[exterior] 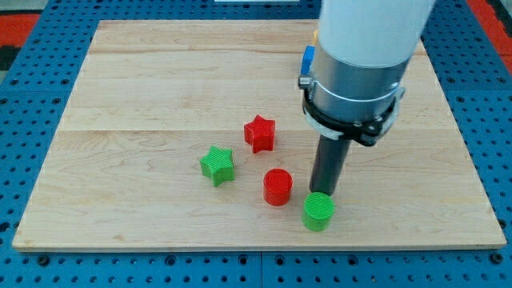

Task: Point at the blue cube

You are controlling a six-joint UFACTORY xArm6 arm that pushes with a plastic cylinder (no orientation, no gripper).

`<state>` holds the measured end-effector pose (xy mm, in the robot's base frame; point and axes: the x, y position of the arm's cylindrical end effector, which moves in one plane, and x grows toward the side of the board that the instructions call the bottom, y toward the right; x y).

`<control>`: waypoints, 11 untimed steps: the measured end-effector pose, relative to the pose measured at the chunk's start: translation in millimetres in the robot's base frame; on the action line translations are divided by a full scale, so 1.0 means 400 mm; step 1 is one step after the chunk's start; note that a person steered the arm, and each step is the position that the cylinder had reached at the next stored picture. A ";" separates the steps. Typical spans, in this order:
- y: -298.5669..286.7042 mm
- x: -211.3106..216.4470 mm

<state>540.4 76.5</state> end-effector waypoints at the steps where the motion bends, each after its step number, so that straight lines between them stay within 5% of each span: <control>1: 0.020 -0.064; 3: 0.091 -0.286; 8: -0.090 -0.813; 11: 0.022 -0.706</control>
